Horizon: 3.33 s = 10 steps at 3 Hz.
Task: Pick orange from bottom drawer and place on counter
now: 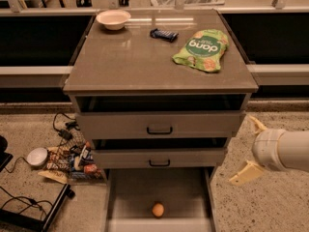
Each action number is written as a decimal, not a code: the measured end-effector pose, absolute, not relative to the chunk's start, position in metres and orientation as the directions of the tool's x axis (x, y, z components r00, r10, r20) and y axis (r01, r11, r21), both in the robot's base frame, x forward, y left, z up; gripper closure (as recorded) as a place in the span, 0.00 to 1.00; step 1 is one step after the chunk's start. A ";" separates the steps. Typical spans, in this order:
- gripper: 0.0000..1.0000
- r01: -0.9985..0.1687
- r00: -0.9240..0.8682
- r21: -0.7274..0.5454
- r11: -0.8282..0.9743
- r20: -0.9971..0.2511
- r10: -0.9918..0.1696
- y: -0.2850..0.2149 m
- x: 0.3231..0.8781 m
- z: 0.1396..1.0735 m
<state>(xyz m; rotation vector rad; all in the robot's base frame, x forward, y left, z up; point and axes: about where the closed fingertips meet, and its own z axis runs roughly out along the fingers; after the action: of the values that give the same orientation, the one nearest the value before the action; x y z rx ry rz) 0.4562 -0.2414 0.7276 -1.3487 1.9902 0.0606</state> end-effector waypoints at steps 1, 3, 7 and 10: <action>0.00 -0.855 -0.181 -0.308 0.418 -0.579 -0.795 -0.223 0.465 0.658; 0.00 -0.903 -0.155 -0.240 0.357 -0.592 -0.791 -0.193 0.486 0.487; 0.00 -0.966 -0.141 -0.080 0.247 -0.636 -0.758 -0.121 0.489 0.336; 0.00 -0.981 -0.185 0.092 0.170 -0.706 -0.684 -0.048 0.477 0.187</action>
Offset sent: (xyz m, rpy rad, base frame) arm 0.0327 0.0465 -0.2541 0.0076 0.0903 0.1140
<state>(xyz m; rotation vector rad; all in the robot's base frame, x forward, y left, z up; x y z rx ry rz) 0.4769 -0.0482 0.1875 -1.5672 1.9371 0.7546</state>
